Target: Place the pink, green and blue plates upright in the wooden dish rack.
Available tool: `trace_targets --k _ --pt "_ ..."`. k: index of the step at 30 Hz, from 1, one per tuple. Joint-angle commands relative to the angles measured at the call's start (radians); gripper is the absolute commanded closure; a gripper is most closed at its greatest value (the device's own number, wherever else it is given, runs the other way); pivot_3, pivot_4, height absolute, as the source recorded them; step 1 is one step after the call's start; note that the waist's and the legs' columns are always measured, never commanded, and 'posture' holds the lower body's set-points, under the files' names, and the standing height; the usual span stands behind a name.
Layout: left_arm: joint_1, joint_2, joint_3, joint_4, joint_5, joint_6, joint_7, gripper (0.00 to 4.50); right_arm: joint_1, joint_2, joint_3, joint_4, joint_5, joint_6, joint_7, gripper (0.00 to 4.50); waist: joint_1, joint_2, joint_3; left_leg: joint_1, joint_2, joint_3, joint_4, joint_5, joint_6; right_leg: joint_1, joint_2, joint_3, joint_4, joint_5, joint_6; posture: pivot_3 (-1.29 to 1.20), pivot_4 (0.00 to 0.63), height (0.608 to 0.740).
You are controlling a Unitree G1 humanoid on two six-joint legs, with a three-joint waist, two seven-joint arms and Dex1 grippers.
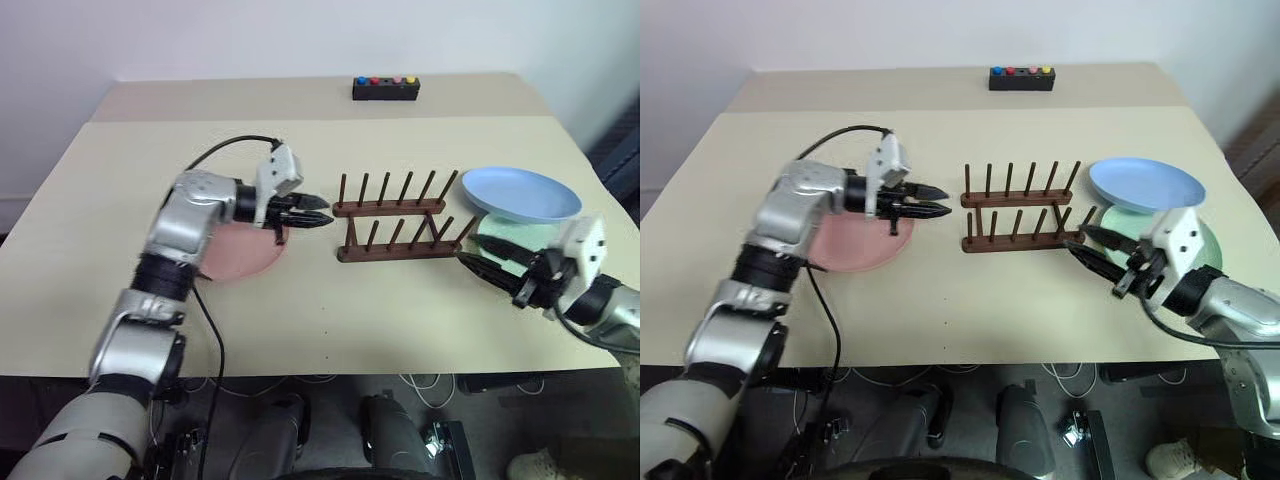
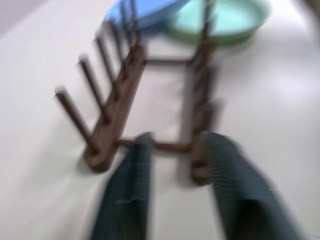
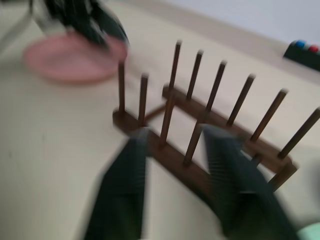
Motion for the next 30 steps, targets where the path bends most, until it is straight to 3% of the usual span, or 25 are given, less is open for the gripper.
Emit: trace_targets --k 1,5,9,16,22,30 --pt "0.093 0.028 -0.076 -0.156 -0.056 0.085 -0.077 4.5 -0.045 -0.017 0.076 0.025 -0.109 -0.049 -0.019 4.47 0.0 0.0 0.0 0.0 0.0 0.0 0.0 0.0 0.0 0.001 0.0 0.0 0.0 0.0 0.0 0.0 0.15 0.74" --pt "0.157 -0.065 -0.148 -0.185 0.016 0.078 0.077 4.5 -0.066 -0.054 0.172 0.107 -0.287 -0.114 -0.04 4.47 0.018 -0.001 0.001 0.001 0.0 0.0 0.002 0.0 -0.001 0.003 0.0 0.0 -0.002 0.0 -0.001 0.0 0.15 0.74" --pt "0.173 -0.15 -0.196 -0.151 0.123 0.013 0.252 4.5 -0.104 -0.04 0.229 0.155 -0.37 -0.134 -0.078 4.47 0.02 -0.002 0.001 0.0 0.0 0.0 0.002 0.0 0.0 0.003 -0.002 0.0 -0.002 0.0 0.0 0.0 0.15 0.74" --pt "0.141 -0.211 -0.27 -0.077 0.261 -0.034 0.4 4.5 -0.158 -0.023 0.348 0.265 -0.554 -0.206 -0.142 4.47 0.01 -0.001 0.001 0.0 0.0 0.0 0.001 0.0 -0.001 0.001 -0.001 0.0 -0.001 0.0 0.0 0.0 0.15 0.74" --pt "0.036 -0.228 -0.271 0.139 0.331 -0.172 0.446 4.5 -0.278 -0.003 0.404 0.429 -0.664 -0.302 -0.199 4.47 0.011 -0.001 0.001 0.0 0.0 0.0 0.001 0.001 -0.001 0.001 0.001 0.0 -0.001 0.0 0.0 0.0 0.15 0.74" --pt "-0.102 -0.33 -0.221 0.411 0.358 -0.299 0.573 4.5 -0.442 0.035 0.461 0.671 -0.754 -0.425 -0.244 4.47 0.01 -0.001 0.001 0.0 0.0 0.0 0.0 0.001 -0.002 0.001 0.001 0.0 -0.001 0.0 0.0 0.0 0.15 0.74"
